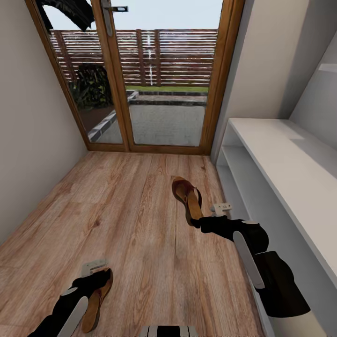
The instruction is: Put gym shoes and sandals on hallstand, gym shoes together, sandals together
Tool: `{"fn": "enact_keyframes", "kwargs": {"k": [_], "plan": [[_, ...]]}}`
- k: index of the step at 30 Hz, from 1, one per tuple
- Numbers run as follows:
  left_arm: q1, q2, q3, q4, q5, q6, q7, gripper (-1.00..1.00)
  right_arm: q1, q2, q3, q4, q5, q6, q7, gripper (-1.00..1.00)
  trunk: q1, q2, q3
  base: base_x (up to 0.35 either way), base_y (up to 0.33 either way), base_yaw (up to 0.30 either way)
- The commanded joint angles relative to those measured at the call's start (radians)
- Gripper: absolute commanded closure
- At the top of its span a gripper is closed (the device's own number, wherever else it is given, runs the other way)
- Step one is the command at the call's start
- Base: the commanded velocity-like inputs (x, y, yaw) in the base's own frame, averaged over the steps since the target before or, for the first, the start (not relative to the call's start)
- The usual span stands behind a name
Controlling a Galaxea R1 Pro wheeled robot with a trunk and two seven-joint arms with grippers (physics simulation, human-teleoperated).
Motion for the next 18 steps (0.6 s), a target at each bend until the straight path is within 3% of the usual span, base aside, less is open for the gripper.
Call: {"fn": "enact_keyframes", "kwargs": {"k": [1, 2, 7, 8, 14, 18], "plan": [[0.001, 0.000, -0.001, -0.002, -0.030, -0.023, 0.010, -1.00, 0.000, 0.002, 0.001, 0.001, -0.003, 0.000, -0.003, 1.00, 0.000, 0.000, -0.004, 0.000, 0.000, 0.000], [0.002, -0.001, -0.001, -0.003, -0.043, -0.030, 0.012, -1.00, 0.000, 0.003, 0.001, 0.001, -0.003, 0.000, -0.003, 1.00, 0.001, -0.001, -0.008, 0.000, 0.000, 0.000], [0.041, -0.004, 0.004, -0.010, -0.197, -0.089, 0.038, -1.00, 0.000, 0.007, 0.002, 0.003, -0.001, 0.000, -0.003, 1.00, 0.003, -0.002, -0.027, 0.000, 0.000, 0.000], [0.045, -0.002, 0.006, -0.008, -0.209, -0.094, 0.043, -1.00, 0.000, 0.007, 0.002, 0.003, -0.001, 0.000, -0.003, 1.00, 0.004, -0.002, -0.031, 0.000, 0.000, 0.000], [0.053, 0.011, 0.024, 0.026, -0.223, -0.021, 0.044, -1.00, 0.000, 0.007, 0.002, 0.003, -0.001, 0.000, -0.003, 1.00, 0.006, -0.003, -0.054, 0.000, 0.000, 0.000], [0.044, 0.015, 0.031, 0.045, -0.227, 0.000, -0.025, -1.00, 0.000, 0.006, 0.002, 0.003, -0.001, 0.000, -0.003, 1.00, 0.008, -0.004, -0.070, 0.000, 0.000, 0.000]]}}
